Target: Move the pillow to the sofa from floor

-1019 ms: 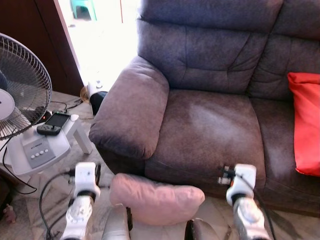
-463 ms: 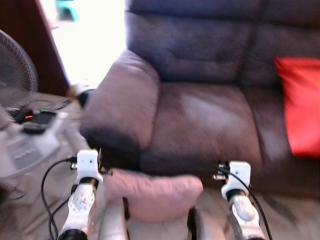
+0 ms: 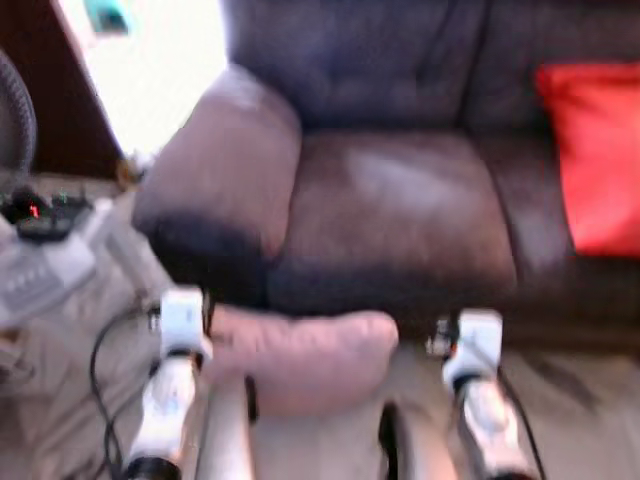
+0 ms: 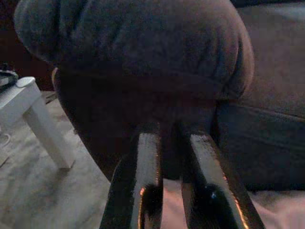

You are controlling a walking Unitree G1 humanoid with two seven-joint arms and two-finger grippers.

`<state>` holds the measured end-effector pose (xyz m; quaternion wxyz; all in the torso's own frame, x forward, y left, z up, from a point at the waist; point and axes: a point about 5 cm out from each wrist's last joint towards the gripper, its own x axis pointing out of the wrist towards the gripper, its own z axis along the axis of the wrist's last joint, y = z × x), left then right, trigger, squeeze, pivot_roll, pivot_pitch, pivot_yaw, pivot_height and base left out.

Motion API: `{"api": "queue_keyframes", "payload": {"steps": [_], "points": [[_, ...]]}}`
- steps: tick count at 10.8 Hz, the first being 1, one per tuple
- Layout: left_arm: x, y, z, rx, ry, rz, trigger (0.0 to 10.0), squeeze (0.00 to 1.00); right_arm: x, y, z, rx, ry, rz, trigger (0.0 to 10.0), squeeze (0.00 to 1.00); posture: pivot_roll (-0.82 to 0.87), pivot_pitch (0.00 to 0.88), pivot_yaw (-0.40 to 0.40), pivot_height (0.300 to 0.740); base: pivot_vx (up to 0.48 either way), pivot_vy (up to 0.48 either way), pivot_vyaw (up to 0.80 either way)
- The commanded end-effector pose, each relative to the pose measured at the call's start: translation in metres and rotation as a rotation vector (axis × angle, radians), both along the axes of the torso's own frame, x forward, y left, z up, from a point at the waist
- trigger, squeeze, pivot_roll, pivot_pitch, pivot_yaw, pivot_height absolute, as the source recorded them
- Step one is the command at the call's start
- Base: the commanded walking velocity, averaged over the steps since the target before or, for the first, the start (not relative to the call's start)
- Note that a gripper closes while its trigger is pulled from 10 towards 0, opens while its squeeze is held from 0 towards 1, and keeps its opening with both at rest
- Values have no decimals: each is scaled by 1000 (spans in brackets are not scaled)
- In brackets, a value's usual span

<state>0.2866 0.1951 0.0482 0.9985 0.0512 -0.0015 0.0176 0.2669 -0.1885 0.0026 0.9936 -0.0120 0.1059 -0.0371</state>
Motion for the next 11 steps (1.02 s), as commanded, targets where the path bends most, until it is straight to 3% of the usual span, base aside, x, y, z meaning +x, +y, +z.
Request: {"api": "queue_keyframes", "payload": {"steps": [1, 3, 8, 11], "points": [[7, 0, 8, -7, -22, 0, 10000, 0, 2, -3, 2, 4, -6, -9, 10000, 0, 29, 70, -29, 529, 0, 0, 0], [11, 2, 11, -10, -15, -3, 10000, 0, 2, -2, 3, -18, -2, 11, 10000, 0, 30, 76, -29, 529, 0, 0, 0], [19, 5, 12, -7, 14, -8, 10000, 0, 3, 0, 2, -20, 3, 28, 10000, 0, 32, 87, -31, 529, 0, 0, 800], [21, 4, 11, -10, 21, -18, 10000, 0, 3, 0, 1, 1, 15, 20, 10000, 0, 29, 90, -32, 529, 0, 0, 0]]}}
